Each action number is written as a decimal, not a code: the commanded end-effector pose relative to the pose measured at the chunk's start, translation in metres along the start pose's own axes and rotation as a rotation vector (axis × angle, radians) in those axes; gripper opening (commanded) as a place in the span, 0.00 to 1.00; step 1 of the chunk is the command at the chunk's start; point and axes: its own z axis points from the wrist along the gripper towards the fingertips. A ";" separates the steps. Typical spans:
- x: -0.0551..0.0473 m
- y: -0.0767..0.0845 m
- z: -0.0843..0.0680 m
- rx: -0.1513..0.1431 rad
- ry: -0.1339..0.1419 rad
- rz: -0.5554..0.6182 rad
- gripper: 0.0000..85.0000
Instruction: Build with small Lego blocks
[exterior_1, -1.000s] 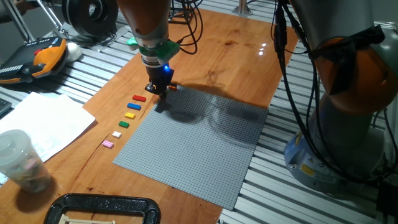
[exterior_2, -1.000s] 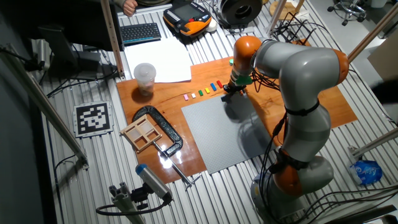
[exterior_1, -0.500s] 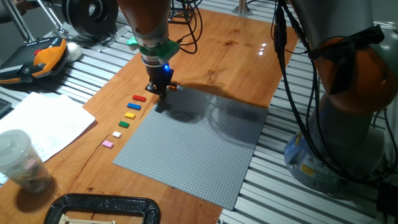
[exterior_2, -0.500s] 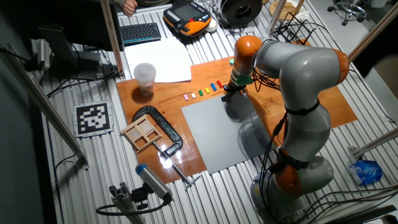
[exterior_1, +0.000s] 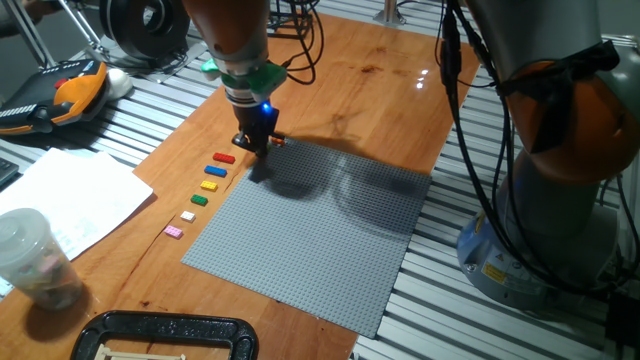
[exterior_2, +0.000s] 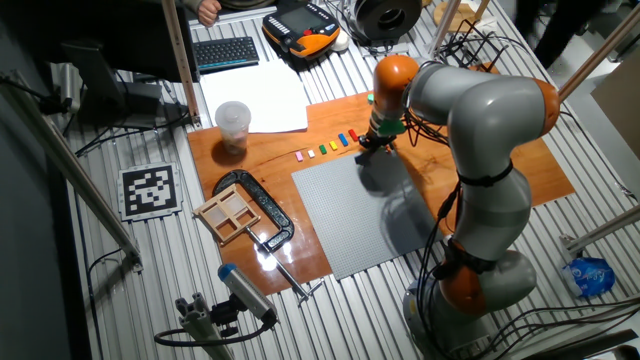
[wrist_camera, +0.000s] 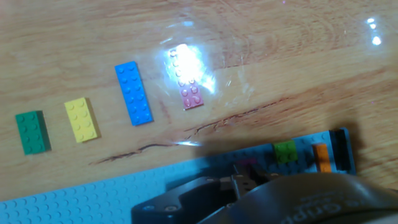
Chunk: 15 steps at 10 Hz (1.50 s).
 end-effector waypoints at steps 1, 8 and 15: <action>-0.002 0.000 -0.003 -0.005 0.009 -0.004 0.20; -0.015 0.012 0.001 -0.011 -0.001 -0.025 0.20; -0.018 0.009 -0.002 -0.003 0.007 -0.011 0.20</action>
